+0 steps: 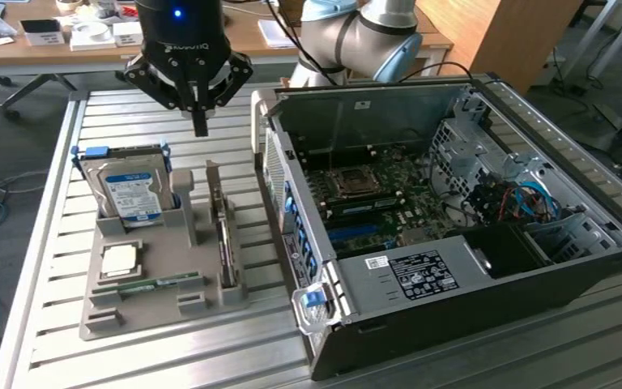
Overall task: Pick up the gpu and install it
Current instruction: 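Reach for the gpu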
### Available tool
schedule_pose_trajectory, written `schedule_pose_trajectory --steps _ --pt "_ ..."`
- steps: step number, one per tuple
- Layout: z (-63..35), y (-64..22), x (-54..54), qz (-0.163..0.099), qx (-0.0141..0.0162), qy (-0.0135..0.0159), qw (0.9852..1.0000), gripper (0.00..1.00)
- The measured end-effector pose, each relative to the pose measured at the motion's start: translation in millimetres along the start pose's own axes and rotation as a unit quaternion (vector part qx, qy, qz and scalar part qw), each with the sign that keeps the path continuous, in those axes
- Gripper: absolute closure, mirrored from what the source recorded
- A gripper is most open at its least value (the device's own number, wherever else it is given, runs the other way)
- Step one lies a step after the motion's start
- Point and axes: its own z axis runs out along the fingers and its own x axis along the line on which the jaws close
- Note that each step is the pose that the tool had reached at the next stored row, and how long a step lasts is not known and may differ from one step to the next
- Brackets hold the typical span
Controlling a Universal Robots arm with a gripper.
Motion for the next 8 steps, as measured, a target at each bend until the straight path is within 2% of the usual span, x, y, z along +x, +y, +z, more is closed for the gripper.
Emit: schedule_pose_trajectory --steps 8 --pt "0.0 0.1 -1.3 0.000 0.0000 0.0000 1.0000 0.89"
